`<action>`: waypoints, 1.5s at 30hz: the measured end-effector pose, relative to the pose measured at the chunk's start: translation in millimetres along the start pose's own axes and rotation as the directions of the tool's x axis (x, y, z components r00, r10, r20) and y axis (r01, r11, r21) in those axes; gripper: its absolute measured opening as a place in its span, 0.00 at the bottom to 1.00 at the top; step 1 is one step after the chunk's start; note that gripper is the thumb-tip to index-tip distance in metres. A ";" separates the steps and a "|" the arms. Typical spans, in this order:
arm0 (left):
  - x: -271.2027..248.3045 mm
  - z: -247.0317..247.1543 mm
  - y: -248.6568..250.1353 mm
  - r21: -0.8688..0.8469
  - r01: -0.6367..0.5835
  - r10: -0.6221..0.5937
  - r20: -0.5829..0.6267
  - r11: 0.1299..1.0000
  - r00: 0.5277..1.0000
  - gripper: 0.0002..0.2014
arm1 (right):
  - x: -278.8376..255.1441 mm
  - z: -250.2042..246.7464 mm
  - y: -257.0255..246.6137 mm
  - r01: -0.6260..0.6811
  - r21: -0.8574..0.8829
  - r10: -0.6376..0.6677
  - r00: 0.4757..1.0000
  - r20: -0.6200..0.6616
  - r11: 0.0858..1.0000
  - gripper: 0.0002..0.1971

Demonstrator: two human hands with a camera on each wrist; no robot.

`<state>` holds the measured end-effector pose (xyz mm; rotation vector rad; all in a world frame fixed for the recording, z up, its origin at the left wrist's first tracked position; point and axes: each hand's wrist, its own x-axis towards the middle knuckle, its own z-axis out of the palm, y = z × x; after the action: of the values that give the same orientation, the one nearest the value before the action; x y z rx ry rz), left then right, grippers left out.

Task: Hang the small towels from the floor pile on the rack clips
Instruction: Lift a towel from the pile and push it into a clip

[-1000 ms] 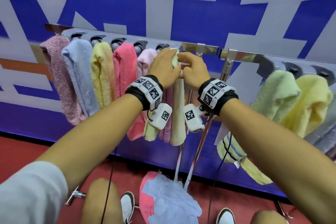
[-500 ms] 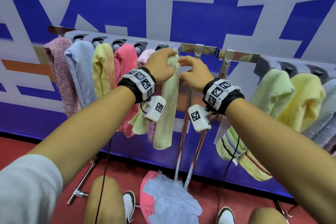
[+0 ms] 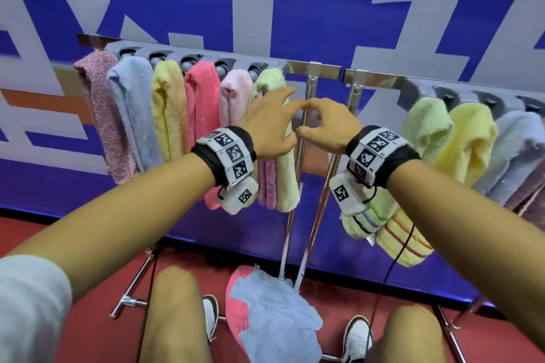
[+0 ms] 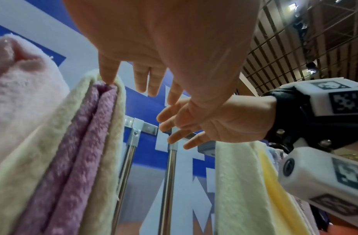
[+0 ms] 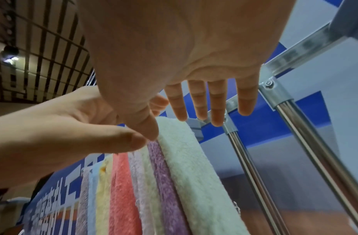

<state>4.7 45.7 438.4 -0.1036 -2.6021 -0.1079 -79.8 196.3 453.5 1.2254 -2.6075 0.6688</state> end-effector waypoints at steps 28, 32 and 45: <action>-138.4 180.5 5.9 -0.012 0.102 -0.078 0.562 0.995 0.824 0.42 | -127.6 150.9 74.0 -0.174 -0.083 0.193 0.879 0.435 0.981 0.40; -142.7 212.9 7.4 -0.062 0.144 -0.078 0.604 0.988 0.793 0.41 | -130.0 181.0 83.6 -0.226 -0.044 0.216 0.834 0.508 0.973 0.38; -180.5 326.7 -18.1 -0.098 0.343 -0.176 0.711 0.934 0.681 0.38 | -144.6 300.6 136.2 -0.364 0.021 0.260 0.702 0.664 0.931 0.29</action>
<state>-7.5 50.0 65.0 0.1982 -3.3453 -0.5755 -83.8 229.4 94.8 1.2285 -3.4749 0.5673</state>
